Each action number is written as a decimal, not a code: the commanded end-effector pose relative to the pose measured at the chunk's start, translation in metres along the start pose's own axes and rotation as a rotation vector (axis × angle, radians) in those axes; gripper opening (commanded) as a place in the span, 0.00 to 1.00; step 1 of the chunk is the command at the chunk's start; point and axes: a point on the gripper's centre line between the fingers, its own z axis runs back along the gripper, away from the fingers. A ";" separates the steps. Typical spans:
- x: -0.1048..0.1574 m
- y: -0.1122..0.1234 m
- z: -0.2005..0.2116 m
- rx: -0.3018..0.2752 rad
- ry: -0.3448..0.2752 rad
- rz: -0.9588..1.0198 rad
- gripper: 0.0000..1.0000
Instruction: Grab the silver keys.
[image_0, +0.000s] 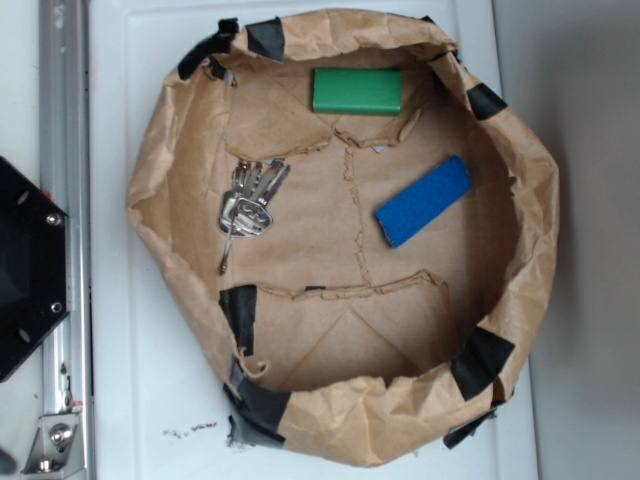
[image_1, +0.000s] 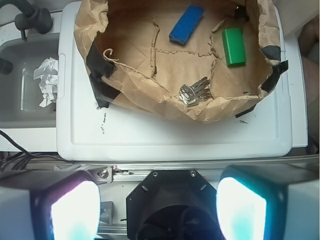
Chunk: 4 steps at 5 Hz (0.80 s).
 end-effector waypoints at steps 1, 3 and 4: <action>0.000 0.000 0.000 0.000 0.000 0.000 1.00; 0.091 -0.012 -0.026 0.072 -0.027 0.155 1.00; 0.119 -0.003 -0.037 0.089 -0.028 0.222 1.00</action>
